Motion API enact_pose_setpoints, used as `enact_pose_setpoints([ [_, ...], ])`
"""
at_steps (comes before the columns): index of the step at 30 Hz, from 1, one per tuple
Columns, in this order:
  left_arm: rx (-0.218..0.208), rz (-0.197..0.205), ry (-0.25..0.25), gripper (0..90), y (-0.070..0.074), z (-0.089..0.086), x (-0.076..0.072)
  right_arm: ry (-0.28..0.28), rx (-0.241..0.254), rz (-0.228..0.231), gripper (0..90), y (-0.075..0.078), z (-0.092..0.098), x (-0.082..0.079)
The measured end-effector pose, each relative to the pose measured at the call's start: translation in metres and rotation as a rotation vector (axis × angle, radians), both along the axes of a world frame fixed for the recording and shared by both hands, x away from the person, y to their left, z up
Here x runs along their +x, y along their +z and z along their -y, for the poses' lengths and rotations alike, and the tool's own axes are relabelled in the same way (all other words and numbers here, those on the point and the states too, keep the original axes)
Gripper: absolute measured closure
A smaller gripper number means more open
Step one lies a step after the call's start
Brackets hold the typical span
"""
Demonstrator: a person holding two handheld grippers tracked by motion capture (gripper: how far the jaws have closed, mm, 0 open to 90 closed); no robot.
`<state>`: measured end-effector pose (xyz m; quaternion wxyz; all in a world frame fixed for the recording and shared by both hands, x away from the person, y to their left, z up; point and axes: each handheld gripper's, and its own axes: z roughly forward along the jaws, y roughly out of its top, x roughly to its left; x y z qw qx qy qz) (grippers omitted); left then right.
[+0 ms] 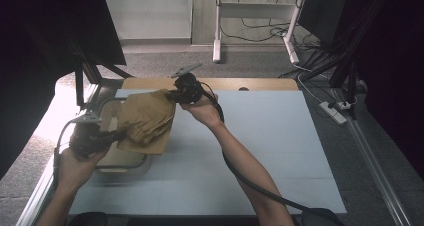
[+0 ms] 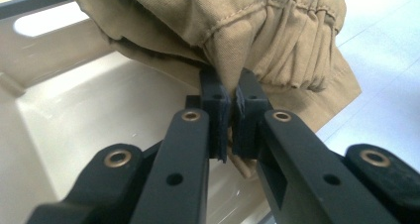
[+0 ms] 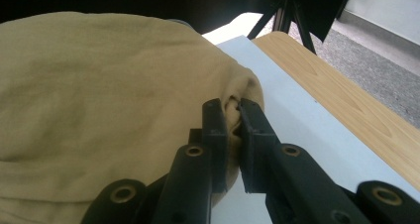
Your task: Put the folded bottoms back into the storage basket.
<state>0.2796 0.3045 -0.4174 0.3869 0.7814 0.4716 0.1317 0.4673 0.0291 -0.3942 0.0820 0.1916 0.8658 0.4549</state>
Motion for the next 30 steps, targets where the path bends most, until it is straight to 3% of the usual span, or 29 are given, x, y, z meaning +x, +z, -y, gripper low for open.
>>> enact_pose_setpoints([
  [18, 0.005, -0.002, 0.071, 84.8, -0.007, -0.043, -0.021, 0.050, 0.009, -0.001, 83.2, -0.010, -0.049, -0.007],
  [30, 0.013, -0.017, 0.112, 84.8, -0.018, -0.060, -0.027, 0.065, 0.003, 0.000, 83.1, -0.021, -0.073, -0.009],
])
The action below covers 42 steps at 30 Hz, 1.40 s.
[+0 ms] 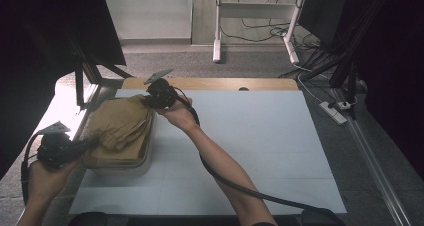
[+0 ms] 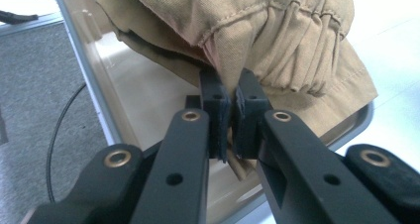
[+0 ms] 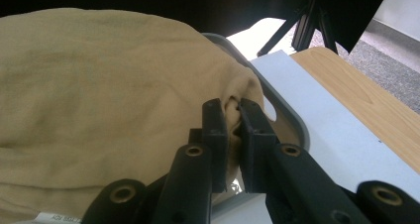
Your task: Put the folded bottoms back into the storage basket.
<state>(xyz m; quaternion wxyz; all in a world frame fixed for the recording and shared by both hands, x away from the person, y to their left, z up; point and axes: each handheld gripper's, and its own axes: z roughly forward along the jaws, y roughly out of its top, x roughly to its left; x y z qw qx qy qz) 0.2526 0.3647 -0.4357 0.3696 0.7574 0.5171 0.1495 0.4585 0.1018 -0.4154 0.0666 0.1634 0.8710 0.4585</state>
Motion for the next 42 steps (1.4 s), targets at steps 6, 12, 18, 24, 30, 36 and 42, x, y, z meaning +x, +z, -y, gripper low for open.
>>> enact_pose_setpoints([
  [6, 0.001, -0.016, 0.009, 84.7, -0.011, -0.004, -0.001, 0.009, -0.022, 0.013, 83.1, -0.011, -0.009, -0.002],
  [12, 0.002, -0.038, 0.015, 84.6, -0.023, -0.005, 0.001, 0.009, -0.038, 0.011, 83.0, -0.025, -0.013, -0.001],
  [18, 0.016, -0.053, 0.021, 84.3, -0.033, -0.003, 0.003, 0.003, -0.054, 0.001, 82.9, -0.036, -0.017, 0.001],
  [24, 0.038, -0.072, 0.027, 84.1, -0.041, 0.000, 0.006, 0.000, -0.085, 0.005, 82.9, -0.047, -0.020, 0.000],
  [30, 0.051, -0.083, 0.027, 83.3, -0.045, 0.003, 0.010, -0.007, -0.107, 0.001, 82.6, -0.055, -0.021, 0.001],
  [36, 0.066, -0.087, 0.028, 81.7, -0.048, 0.005, 0.012, -0.010, -0.115, -0.002, 79.9, -0.060, -0.021, 0.001],
  [42, 0.060, -0.048, 0.037, 63.8, -0.046, 0.004, 0.009, -0.006, -0.116, 0.034, 59.7, -0.061, -0.024, -0.001],
])
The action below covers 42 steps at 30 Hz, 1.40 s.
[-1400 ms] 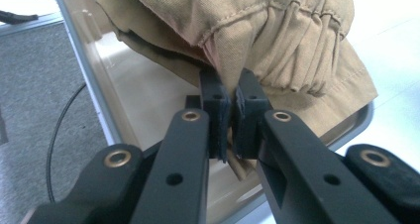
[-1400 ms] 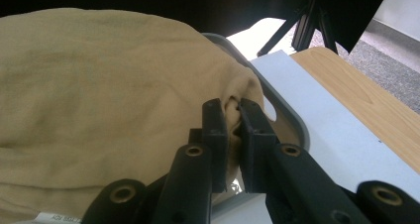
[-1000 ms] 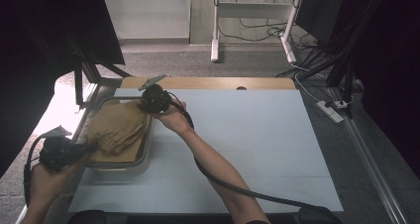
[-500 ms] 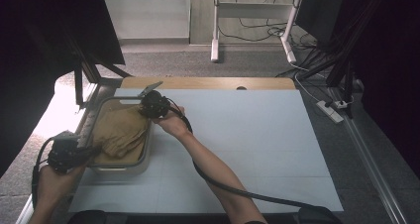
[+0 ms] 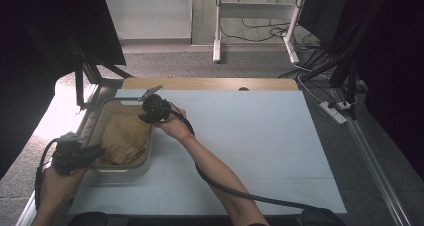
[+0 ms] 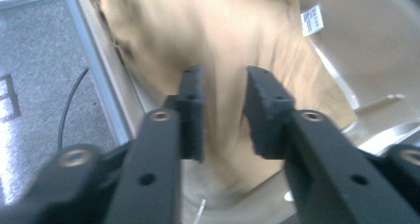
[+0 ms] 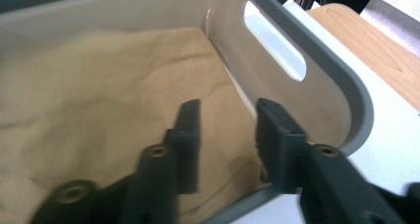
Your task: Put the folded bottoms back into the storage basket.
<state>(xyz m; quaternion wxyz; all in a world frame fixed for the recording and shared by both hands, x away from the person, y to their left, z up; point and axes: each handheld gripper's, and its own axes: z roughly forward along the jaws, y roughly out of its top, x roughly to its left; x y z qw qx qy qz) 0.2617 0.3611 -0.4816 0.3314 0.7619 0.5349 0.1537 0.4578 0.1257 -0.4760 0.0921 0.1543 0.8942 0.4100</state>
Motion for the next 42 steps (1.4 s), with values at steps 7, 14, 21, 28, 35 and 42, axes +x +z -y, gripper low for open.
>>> enact_pose_setpoints([
  [7, -0.017, 0.017, 0.002, 44.3, 0.002, 0.003, -0.002, -0.005, 0.009, 0.007, 47.0, 0.006, 0.001, -0.001],
  [14, -0.080, 0.037, -0.017, 23.4, 0.006, 0.013, -0.007, -0.021, 0.006, -0.015, 31.6, 0.006, 0.002, -0.003],
  [21, -0.167, 0.051, -0.072, 7.4, 0.012, 0.020, -0.013, -0.023, 0.009, -0.060, 9.9, 0.012, 0.003, -0.008],
  [28, -0.174, 0.077, -0.088, 0.0, 0.013, 0.028, -0.020, -0.043, 0.025, -0.070, 2.1, 0.015, 0.011, -0.011],
  [35, -0.232, 0.059, -0.143, 0.0, 0.012, 0.040, -0.027, -0.046, 0.007, -0.041, 0.0, 0.017, 0.020, -0.016],
  [42, -0.239, 0.081, -0.168, 0.0, 0.016, 0.052, -0.041, -0.037, -0.010, -0.029, 0.0, 0.021, 0.028, -0.021],
])
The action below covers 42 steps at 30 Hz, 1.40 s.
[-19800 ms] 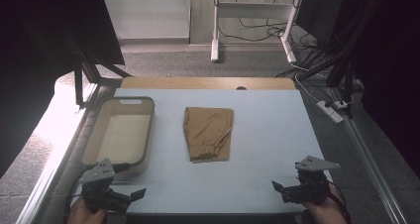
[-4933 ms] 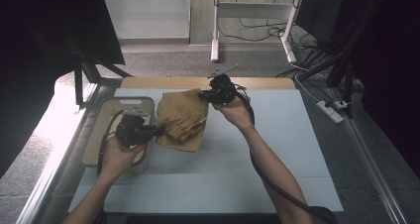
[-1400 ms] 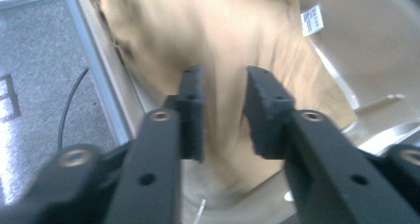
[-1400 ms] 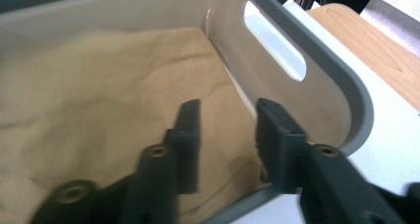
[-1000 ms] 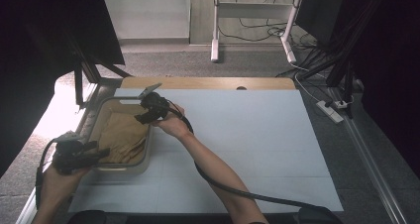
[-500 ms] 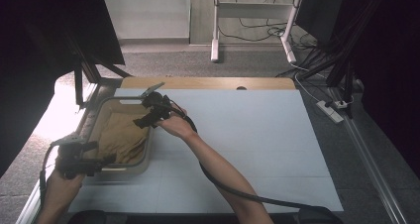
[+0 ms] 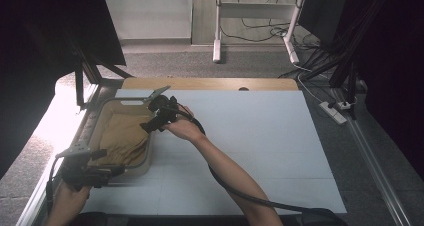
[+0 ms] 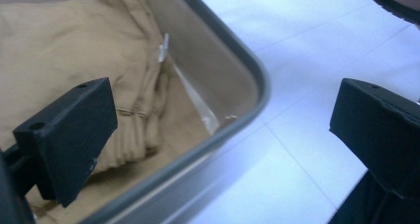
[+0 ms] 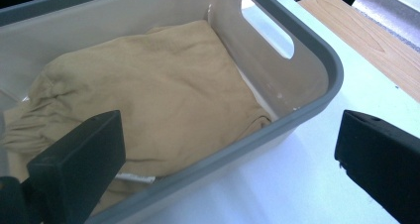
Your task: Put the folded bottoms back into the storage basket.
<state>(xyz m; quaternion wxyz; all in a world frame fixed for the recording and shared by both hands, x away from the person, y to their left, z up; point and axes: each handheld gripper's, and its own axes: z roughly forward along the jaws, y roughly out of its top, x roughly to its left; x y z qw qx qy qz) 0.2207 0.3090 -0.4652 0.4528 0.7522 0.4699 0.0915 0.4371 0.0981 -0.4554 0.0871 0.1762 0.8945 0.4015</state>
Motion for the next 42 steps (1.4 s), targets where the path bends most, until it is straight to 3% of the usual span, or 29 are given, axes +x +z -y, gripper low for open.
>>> enact_pose_setpoints([
  [6, -0.009, -0.014, -0.067, 0.0, -0.002, 0.009, -0.011, 0.002, 0.007, -0.002, 0.0, 0.005, 0.006, -0.006],
  [13, 0.014, -0.009, -0.045, 0.0, -0.002, 0.014, -0.024, -0.010, 0.012, 0.006, 0.0, 0.009, 0.012, -0.012],
  [20, 0.061, -0.026, -0.005, 0.0, -0.011, 0.017, -0.030, -0.014, 0.011, 0.010, 0.0, 0.008, 0.016, -0.018],
  [24, 0.050, -0.013, 0.014, 0.0, -0.011, 0.016, -0.031, -0.013, -0.001, 0.011, 0.0, 0.006, 0.019, -0.021],
  [34, 0.098, -0.010, 0.008, 0.0, -0.011, 0.022, -0.031, -0.002, 0.007, -0.021, 0.0, 0.004, 0.031, -0.030],
  [42, 0.096, 0.000, -0.002, 1.0, -0.011, 0.022, -0.032, 0.011, 0.020, -0.024, 0.0, 0.007, 0.042, -0.039],
])
